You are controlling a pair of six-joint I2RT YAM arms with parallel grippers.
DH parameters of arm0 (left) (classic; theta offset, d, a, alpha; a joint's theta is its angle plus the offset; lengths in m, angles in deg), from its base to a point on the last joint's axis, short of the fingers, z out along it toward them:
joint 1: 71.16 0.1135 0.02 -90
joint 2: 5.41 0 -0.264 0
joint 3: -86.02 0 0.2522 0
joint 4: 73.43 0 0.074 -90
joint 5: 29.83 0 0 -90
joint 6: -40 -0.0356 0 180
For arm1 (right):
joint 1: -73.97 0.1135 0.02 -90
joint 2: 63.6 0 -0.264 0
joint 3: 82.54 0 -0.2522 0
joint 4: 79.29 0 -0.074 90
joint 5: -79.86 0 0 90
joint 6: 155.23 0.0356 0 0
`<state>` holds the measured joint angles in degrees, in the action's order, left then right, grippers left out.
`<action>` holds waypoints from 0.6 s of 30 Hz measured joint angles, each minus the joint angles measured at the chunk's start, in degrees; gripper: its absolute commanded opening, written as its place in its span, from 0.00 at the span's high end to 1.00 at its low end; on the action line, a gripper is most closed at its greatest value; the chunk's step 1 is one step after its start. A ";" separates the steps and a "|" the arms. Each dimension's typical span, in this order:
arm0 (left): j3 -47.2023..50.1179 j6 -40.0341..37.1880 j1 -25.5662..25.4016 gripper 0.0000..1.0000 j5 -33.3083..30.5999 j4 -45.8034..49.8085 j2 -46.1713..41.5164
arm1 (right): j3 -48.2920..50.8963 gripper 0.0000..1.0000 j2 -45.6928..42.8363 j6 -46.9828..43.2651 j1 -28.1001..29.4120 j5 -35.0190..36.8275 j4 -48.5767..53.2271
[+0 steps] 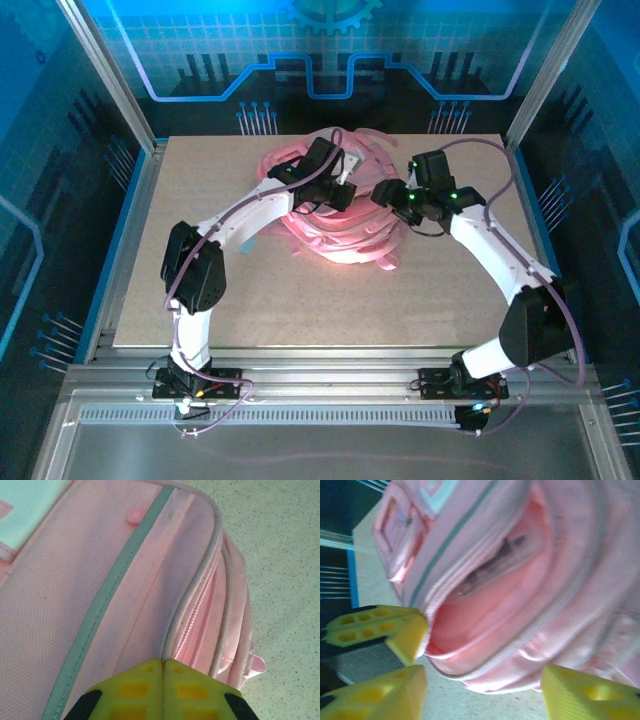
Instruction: Pack books, pencil case, and school supplies into a backpack
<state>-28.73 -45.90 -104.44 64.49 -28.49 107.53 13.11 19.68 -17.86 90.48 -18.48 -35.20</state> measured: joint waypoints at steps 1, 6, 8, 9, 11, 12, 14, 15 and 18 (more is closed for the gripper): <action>0.37 0.39 0.00 0.94 0.09 0.02 -0.22 | 0.52 0.09 -0.74 -1.09 -0.57 0.76 1.31; 1.86 5.33 0.13 0.43 -0.20 2.01 -2.47 | 2.23 0.00 -2.71 -4.61 -2.93 2.43 5.46; 3.19 8.15 0.44 0.34 -0.66 3.21 -4.50 | 2.64 0.00 -3.23 -5.05 -4.28 2.34 5.66; 4.20 9.81 0.68 0.32 -1.09 3.74 -5.88 | 2.80 0.00 -3.50 -5.09 -5.05 2.25 5.60; 6.16 13.29 1.51 0.29 -1.95 4.92 -8.68 | 3.04 0.00 -3.87 -5.29 -6.34 1.86 5.27; 7.56 15.10 2.21 0.25 -2.38 5.18 -10.25 | 3.06 0.00 -3.89 -5.31 -6.86 1.68 5.09; 10.95 18.47 4.11 0.20 -3.54 5.75 -13.64 | 3.06 0.00 -3.89 -5.46 -7.32 1.18 4.57; 13.14 20.09 5.44 0.19 -4.22 5.95 -15.50 | 3.06 0.00 -3.89 -5.46 -7.37 0.61 4.35; 19.43 24.48 9.77 0.08 -6.16 6.69 -19.61 | 3.06 0.00 -3.74 -5.49 -7.39 -0.72 3.50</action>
<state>-9.30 -21.42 -94.67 58.33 -21.80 87.93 16.17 15.95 -23.34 83.10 -19.20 -31.70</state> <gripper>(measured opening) 0.816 0.998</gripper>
